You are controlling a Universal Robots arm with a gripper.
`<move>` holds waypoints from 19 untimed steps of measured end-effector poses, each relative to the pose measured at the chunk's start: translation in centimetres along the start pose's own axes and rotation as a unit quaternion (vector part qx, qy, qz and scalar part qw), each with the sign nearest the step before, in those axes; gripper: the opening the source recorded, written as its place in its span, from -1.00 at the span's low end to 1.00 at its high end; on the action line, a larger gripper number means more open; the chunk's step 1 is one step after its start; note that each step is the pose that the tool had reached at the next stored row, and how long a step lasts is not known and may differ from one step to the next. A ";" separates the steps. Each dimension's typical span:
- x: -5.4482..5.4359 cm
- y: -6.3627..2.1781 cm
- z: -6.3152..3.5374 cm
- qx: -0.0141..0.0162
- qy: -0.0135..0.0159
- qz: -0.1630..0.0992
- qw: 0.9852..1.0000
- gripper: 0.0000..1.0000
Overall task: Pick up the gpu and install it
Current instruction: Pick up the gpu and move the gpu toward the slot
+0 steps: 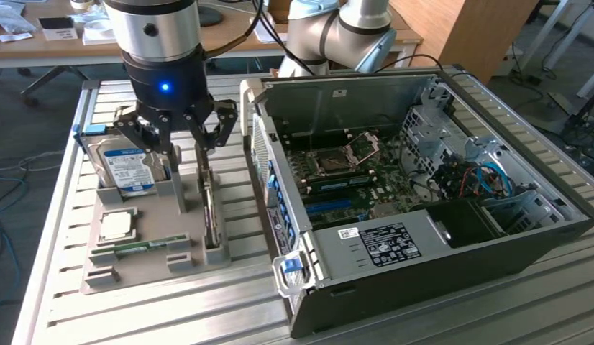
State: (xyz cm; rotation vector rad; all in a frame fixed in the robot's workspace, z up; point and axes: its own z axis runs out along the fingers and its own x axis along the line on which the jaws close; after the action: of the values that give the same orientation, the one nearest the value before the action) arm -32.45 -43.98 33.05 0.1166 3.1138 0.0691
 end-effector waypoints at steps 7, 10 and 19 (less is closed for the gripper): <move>0.0 -0.01 0.07 0.000 0.000 0.000 1.000 -0.06; 0.0 0.00 0.09 0.000 0.000 0.000 1.000 -0.06; -0.1 -0.02 0.75 0.000 0.000 0.000 1.000 -0.06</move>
State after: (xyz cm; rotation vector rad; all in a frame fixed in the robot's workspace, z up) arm -32.31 -43.98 32.30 0.1166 3.1136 0.0693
